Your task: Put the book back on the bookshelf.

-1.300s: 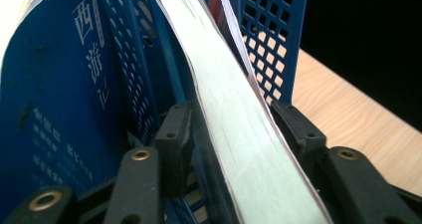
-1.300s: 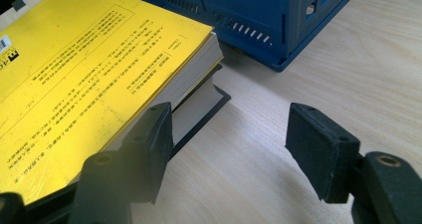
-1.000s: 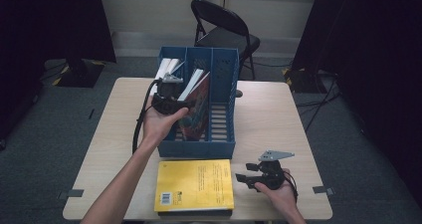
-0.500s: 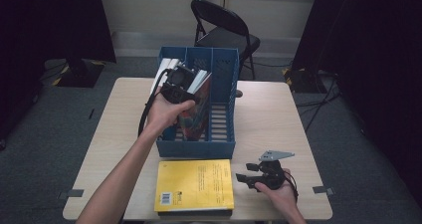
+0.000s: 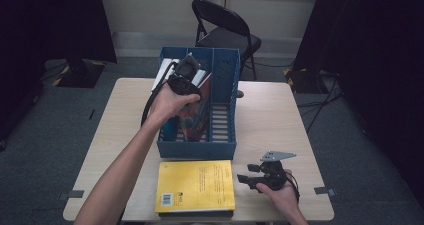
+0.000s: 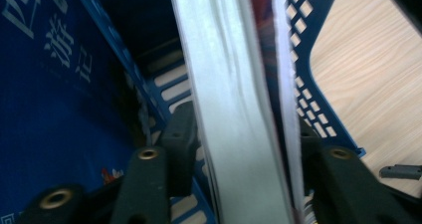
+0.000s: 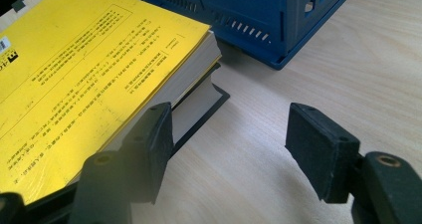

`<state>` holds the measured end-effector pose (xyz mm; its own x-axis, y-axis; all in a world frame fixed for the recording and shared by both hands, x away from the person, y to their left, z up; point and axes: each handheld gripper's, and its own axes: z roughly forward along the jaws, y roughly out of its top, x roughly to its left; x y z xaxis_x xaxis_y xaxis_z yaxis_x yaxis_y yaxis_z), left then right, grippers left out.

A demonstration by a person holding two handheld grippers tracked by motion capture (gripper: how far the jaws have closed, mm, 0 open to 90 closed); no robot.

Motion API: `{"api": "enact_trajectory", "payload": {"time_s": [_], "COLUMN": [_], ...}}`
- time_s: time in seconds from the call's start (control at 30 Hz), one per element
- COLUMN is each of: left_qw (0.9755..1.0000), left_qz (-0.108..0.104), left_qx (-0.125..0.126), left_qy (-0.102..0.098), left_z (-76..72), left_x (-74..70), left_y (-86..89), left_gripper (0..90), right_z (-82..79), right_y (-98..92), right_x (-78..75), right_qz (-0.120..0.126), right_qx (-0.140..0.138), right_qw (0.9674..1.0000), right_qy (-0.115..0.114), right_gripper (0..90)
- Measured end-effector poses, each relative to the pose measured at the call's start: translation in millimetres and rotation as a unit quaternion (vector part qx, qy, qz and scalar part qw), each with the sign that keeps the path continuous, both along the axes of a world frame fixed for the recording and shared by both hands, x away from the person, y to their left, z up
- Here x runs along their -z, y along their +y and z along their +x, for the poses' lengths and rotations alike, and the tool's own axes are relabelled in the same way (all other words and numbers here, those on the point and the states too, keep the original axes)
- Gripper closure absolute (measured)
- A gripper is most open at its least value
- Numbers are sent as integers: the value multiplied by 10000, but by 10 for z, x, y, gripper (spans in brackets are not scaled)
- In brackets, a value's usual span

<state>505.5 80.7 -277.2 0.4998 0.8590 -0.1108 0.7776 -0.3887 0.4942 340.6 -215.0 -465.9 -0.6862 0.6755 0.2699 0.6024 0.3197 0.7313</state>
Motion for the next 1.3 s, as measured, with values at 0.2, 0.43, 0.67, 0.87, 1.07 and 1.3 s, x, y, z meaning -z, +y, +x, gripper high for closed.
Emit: {"api": "enact_trajectory", "payload": {"time_s": [0.2, 0.43, 0.67, 0.87, 1.07, 1.3], "left_qw": [9990, 9956, 9935, 9901, 9892, 9904], "left_qz": [346, 270, 530, 561, 583, 466], "left_qx": [-33, -101, -305, -344, -324, -389], "left_qy": [276, 895, 965, 1239, 1304, 1241], "left_z": [58, 158, 199, 263, 247, 239], "left_x": [17, 75, 81, 77, 66, 55], "left_y": [-66, -38, -9, 53, 30, 12], "left_gripper": [603, 597, 669, 666, 698, 728], "right_z": [-1, -1, 2, 3, 10, 7], "right_y": [-11, -18, -22, -27, -26, -33], "right_x": [-1, -3, -1, -1, 5, 2], "right_qz": [49, 104, 120, 147, 145, 145], "right_qx": [25, 40, 50, 63, 63, 78], "right_qw": [10000, 9999, 9999, 9998, 9998, 9997], "right_qy": [30, 54, 70, 118, 147, 155], "right_gripper": [344, 342, 341, 343, 344, 344]}}
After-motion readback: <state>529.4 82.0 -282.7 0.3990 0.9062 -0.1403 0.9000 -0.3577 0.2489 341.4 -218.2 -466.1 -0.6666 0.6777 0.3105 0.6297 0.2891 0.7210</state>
